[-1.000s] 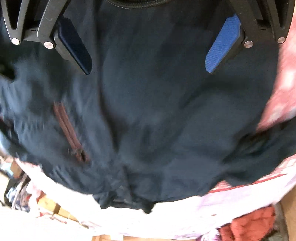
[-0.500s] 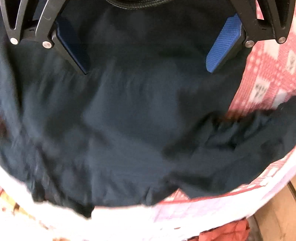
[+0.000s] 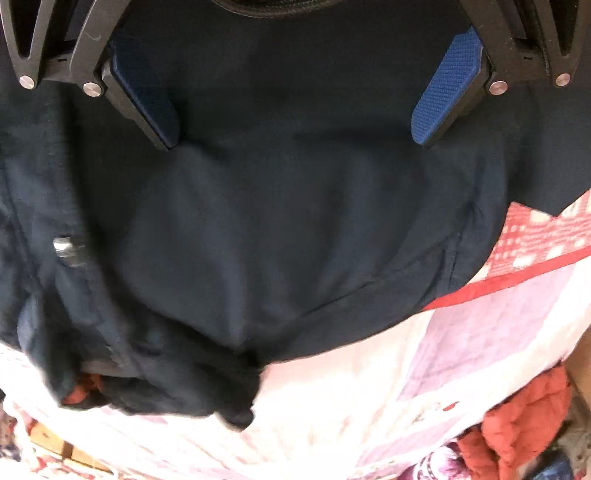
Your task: Fold large clothes
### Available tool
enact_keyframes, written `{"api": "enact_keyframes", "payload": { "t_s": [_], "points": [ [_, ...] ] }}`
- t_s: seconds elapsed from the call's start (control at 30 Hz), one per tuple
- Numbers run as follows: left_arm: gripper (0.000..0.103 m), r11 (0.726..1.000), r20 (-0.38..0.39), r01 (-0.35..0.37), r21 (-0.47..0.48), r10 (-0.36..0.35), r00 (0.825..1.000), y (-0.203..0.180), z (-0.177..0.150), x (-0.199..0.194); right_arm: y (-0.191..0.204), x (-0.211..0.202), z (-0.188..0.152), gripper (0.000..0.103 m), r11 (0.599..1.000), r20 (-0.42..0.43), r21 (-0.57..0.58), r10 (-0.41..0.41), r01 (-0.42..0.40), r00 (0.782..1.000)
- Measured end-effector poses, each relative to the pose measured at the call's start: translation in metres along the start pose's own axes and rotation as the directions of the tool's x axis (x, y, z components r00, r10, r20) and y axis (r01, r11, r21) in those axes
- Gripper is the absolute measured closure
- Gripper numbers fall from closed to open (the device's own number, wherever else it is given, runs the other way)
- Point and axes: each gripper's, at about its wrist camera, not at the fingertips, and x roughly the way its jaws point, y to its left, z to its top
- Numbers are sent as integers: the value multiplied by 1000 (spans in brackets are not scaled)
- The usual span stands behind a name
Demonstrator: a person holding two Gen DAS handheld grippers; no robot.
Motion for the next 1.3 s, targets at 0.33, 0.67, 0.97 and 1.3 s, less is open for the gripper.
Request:
{"api": "enact_keyframes", "payload": {
  "t_s": [0.33, 0.67, 0.97, 1.3],
  "points": [
    [0, 986, 16, -108, -128, 111, 994, 57, 17, 8, -97, 19, -8, 6, 981, -24, 131, -141, 143, 990],
    [0, 997, 22, -64, -47, 65, 998, 25, 26, 17, -25, 27, 23, 3, 999, -12, -25, 23, -24, 1000],
    [0, 994, -34, -89, -70, 87, 996, 48, -10, -11, -97, 14, -13, 1, 985, -89, 142, -81, 93, 993],
    [0, 986, -130, -159, -58, 151, 980, 29, -116, -85, -40, -52, -113, 1, 992, -224, 122, 4, 24, 975]
  ]
}}
